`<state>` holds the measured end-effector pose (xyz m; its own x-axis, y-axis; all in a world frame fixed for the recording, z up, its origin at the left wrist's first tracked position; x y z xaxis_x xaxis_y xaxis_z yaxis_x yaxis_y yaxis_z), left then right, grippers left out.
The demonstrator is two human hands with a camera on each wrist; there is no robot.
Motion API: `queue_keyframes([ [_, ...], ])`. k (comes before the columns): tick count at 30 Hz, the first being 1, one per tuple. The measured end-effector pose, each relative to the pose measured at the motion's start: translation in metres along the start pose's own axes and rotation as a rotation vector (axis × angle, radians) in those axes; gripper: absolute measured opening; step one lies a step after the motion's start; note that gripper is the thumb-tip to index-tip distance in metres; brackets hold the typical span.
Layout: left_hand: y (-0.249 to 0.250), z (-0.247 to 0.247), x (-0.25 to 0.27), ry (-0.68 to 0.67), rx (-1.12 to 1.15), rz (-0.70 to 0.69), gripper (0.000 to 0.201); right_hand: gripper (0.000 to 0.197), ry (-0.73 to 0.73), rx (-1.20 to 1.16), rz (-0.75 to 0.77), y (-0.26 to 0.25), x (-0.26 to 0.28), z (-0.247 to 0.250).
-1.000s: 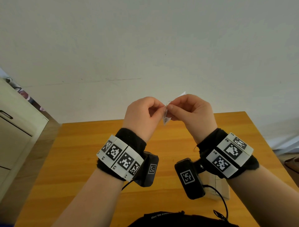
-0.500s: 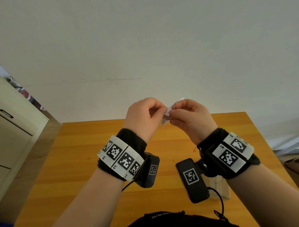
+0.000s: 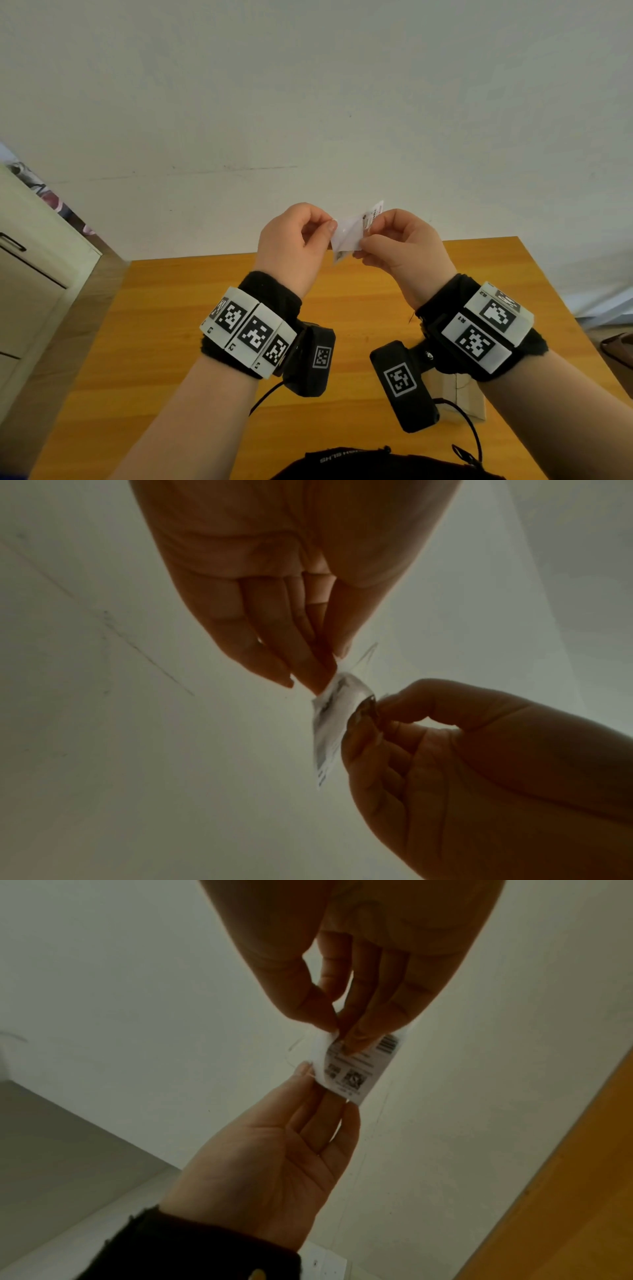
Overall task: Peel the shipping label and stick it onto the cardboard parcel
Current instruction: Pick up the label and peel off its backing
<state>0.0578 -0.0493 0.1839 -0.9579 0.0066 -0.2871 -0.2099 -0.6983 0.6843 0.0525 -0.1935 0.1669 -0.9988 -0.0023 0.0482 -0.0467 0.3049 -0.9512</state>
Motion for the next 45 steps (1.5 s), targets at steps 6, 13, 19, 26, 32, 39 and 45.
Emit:
queue_keyframes([
  [6,0.008,-0.004,0.006,-0.095,0.132,0.033,0.017,0.022,-0.029,0.040,0.058,-0.004,0.001,-0.004],
  [13,-0.002,0.001,0.001,-0.034,0.038,0.049,0.008,0.026,-0.018,0.077,0.058,-0.004,0.000,0.002],
  [19,-0.021,0.001,-0.001,-0.097,0.222,0.198,0.013,0.024,-0.003,0.190,0.108,-0.004,-0.001,0.004],
  [26,-0.035,0.006,-0.001,-0.051,0.249,0.246,0.014,0.034,0.025,0.352,0.112,-0.001,-0.001,0.006],
  [32,-0.057,0.004,0.001,-0.044,0.417,0.406,0.014,0.031,0.082,0.387,0.110,-0.002,-0.001,0.013],
  [39,-0.074,0.006,0.001,-0.014,0.425,0.456,0.013,0.032,0.073,0.381,0.118,-0.001,-0.005,0.018],
  [45,-0.093,0.005,0.006,0.003,0.462,0.557,0.014,0.028,0.103,0.440,0.109,-0.001,-0.007,0.020],
])
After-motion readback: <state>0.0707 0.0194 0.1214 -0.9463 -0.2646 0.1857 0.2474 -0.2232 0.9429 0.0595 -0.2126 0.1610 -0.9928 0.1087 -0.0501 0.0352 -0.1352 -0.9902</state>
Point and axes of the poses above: each hand's wrist, its own x-axis away from the middle knuckle, its own z-axis out of the back of the hand, y = z × x, the point moved 5 cm from there along -x, towards the middle knuckle, and after that the axes turned 14 degrees about -x, right-handed, at the moved point
